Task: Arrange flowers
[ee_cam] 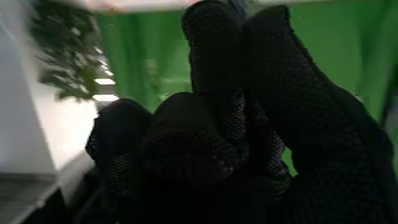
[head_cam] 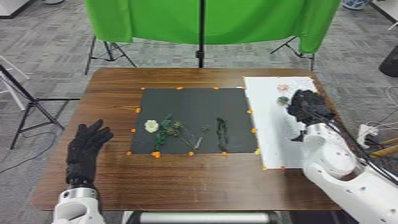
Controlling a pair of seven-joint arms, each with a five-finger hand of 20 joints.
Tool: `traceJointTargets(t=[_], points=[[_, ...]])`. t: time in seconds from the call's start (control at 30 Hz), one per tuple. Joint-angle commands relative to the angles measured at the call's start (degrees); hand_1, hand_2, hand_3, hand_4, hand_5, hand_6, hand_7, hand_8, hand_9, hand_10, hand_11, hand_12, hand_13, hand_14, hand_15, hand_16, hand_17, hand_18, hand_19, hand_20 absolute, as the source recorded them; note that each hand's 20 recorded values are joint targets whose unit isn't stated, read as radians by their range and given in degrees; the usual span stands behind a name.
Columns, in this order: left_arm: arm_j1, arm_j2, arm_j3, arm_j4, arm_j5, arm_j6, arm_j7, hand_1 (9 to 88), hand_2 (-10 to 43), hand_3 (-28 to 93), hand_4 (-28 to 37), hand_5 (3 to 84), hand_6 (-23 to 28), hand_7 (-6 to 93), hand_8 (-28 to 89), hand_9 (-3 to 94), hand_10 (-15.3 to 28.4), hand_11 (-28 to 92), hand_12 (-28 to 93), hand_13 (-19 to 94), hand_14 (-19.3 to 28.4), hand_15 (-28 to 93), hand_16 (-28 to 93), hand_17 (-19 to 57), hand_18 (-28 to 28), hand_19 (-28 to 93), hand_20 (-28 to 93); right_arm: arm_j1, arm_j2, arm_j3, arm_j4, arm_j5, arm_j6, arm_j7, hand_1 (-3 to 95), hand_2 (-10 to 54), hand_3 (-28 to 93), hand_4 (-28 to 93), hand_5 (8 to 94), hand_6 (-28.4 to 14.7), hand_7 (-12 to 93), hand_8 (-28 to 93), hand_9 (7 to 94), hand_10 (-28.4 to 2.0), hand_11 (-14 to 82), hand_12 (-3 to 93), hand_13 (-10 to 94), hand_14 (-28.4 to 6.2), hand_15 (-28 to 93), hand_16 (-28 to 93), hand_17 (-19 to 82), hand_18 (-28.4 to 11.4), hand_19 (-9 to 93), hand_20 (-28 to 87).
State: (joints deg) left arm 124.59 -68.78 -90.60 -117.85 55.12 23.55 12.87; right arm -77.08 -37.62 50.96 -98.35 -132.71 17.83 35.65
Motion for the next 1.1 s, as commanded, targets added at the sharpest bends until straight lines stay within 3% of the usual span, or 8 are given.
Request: traceJointTargets(t=[0.03,0.23,0.47,0.63,0.87,1.1], points=[[0.4,0.0,0.55,0.27,0.26,-0.74,-1.0,21.0,26.5,56,-28.3,44.4,8.2,6.9,-5,43.3,15.4,23,13,30,18.6,39,1,-1.8,14.4,20,21,21.5,-5.2,-10.8,-3.3,1.4,6.6,-6.3,59.8,-9.5,58,-15,81.5,0.2,20,10,91.7,-8.8,13.1,43.5,90,-2.3,65,37,67,-11.9,93,66],[-0.4,0.28,0.81,0.53,0.21,-0.74,-0.97,21.9,26.4,55,-28.3,44.5,8.3,6.9,-5,43.4,15.4,23,13,30,18.5,39,1,-1.8,14.4,20,21,33.8,-17.6,-26.5,7.4,7.3,2.9,-14.1,59.2,-9.5,59,-16,81.2,0.8,21,10,91.5,-8.5,12.9,44.4,90,-2.4,65,37,67,-11.9,93,67],[-2.4,0.49,1.76,1.34,0.43,-1.64,-1.08,21.2,26.3,54,-28.3,44.5,8.2,7.0,-5,43.4,15.5,23,13,30,18.6,39,1,-1.8,14.4,20,21,37.0,-28.9,-33.0,17.9,10.2,-2.9,-16.3,58.8,-9.5,59,-17,80.8,0.8,22,9,91.0,-8.5,13.5,44.3,89,-2.6,66,37,67,-11.7,93,68],[-3.5,0.63,2.18,1.87,0.32,-1.31,-1.08,20.7,24.7,53,-28.3,44.5,8.4,6.7,-5,43.3,15.5,23,13,30,18.7,38,1,-1.8,14.4,20,21,38.3,-32.6,-34.4,22.4,10.2,-5.3,-15.1,58.5,-9.5,59,-17,80.4,1.0,22,9,90.7,-8.5,14.1,44.0,89,-2.7,67,37,66,-11.7,93,68],[-2.9,0.74,2.37,1.51,-0.22,-0.93,0.08,20.7,22.5,52,-28.3,44.6,8.6,6.4,-5,43.4,15.6,23,13,30,18.8,38,1,-1.8,14.4,20,21,39.5,-36.3,-35.2,26.7,11.7,-9.5,-14.4,57.9,-9.5,59,-17,79.0,1.2,23,8,89.2,-9.0,13.5,44.0,88,-2.8,67,37,66,-11.7,93,69],[-3.2,1.07,2.68,1.61,-0.16,-1.22,0.04,19.8,20.6,52,-28.3,44.6,8.8,6.2,-5,43.3,15.7,23,13,30,18.9,38,1,-1.9,14.4,20,21,39.7,-38.6,-36.3,29.3,11.1,-12.1,-14.0,56.9,-9.5,59,-17,76.8,1.7,23,7,88.0,-9.5,12.3,44.1,87,-3.1,68,37,65,-11.8,93,69]])
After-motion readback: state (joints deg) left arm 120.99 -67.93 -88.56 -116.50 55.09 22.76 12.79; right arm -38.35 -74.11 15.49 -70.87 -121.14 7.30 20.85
